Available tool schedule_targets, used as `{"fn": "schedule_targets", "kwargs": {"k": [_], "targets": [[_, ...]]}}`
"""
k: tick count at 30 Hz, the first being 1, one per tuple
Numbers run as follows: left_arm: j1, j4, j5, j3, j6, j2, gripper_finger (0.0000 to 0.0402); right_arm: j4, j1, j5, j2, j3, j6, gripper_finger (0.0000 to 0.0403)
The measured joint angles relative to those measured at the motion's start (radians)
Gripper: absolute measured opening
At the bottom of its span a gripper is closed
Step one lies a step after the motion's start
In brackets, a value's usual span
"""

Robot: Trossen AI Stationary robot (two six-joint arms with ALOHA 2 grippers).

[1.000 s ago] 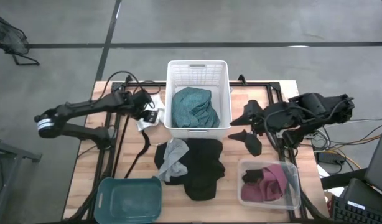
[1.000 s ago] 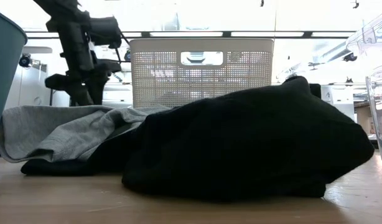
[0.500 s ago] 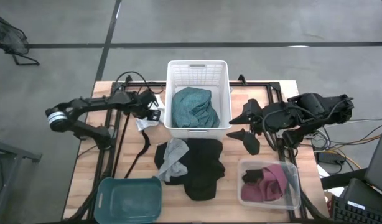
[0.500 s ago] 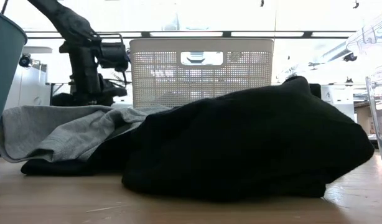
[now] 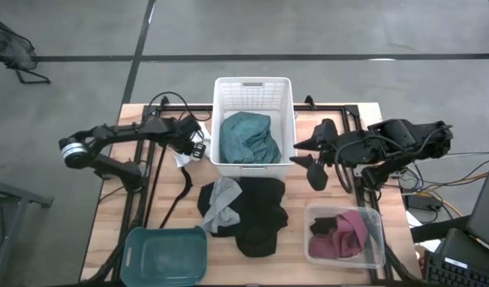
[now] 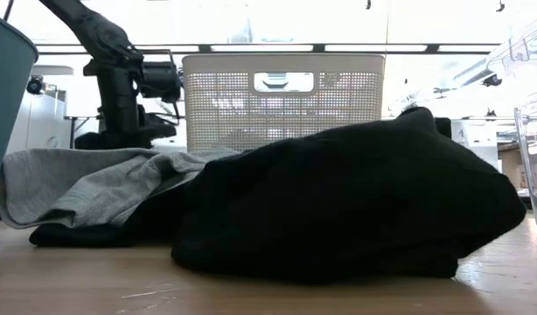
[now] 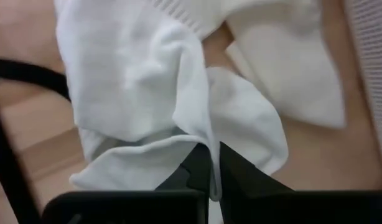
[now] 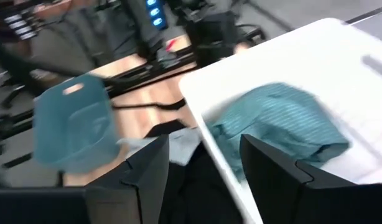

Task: Pick & Place Cloths
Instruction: Put the white sock into the dark blue bin

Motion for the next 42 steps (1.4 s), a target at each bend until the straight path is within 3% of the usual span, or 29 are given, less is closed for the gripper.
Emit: {"fn": "schedule_targets", "kwargs": {"k": [9,12,19,25,29,34,42], "targets": [[-0.019,-0.176,0.056,0.015,0.007,-0.227,0.0007,0.000,0.000,0.044,0.000,0.000,0.000,0.0142],[-0.027,-0.257,0.163,0.052,0.022,-0.334,0.0007,0.001,0.000,0.076,0.000,0.000,-0.004,0.0125],[-0.064,-0.354,0.442,0.140,-0.089,-0.548,0.0007,0.159,-0.001,0.330,0.000,0.000,-0.015,0.0086],[-0.106,-0.372,0.676,0.251,-0.246,-0.667,0.0007,0.249,-0.026,0.379,0.006,0.000,-0.145,0.0053],[-0.138,-0.423,0.687,0.355,-0.345,-0.704,0.0007,0.284,-0.053,0.379,0.020,0.000,-0.184,0.0036],[-0.171,-0.443,0.676,0.480,-0.359,-0.708,0.0007,0.319,-0.093,0.377,0.039,0.000,-0.190,0.0020],[-0.225,-0.423,0.677,0.570,-0.354,-0.616,0.0007,0.366,-0.140,0.356,0.080,-0.001,-0.195,0.0009]]}}
